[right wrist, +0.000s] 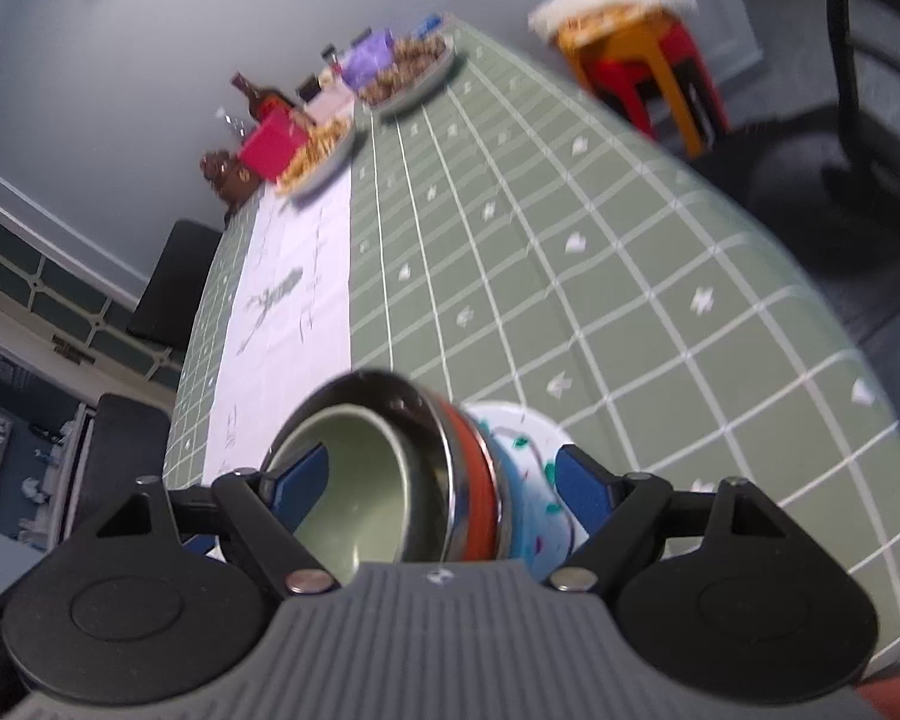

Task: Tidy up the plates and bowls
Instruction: 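Open both grippers and pull them back from the bowl stack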

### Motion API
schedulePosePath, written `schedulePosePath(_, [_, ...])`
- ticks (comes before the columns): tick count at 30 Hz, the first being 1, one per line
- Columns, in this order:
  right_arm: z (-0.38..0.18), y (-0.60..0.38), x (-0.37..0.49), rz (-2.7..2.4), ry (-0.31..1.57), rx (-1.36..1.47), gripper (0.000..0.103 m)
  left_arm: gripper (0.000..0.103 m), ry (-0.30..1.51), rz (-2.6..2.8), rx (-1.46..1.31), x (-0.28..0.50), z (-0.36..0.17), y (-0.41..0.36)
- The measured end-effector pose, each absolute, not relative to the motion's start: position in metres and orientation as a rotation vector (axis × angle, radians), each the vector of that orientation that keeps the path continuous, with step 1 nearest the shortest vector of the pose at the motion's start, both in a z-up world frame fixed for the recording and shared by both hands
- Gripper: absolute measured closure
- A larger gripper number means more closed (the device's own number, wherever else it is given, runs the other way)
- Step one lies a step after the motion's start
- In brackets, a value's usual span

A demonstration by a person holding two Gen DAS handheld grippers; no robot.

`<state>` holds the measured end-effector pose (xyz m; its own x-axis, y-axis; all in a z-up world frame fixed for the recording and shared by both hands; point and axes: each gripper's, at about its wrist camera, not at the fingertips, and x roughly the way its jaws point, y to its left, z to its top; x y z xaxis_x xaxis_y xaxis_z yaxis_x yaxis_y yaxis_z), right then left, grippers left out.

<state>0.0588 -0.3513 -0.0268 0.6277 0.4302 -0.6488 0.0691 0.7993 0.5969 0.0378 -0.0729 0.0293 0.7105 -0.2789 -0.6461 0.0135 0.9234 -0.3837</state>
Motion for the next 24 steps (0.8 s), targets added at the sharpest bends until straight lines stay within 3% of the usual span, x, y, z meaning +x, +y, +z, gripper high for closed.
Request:
schedulePosePath(11, [0.013, -0.327, 0.004, 0.309, 0.517, 0.376, 0.021, 0.019, 0.507, -0.148, -0.183, -0.017, 0.078, -0.054])
schedulePosePath(24, [0.086, -0.276, -0.106, 0.372, 0.251, 0.151, 0.003, 0.01, 0.187, -0.08, 0.032, -0.098, 0.098, -0.059])
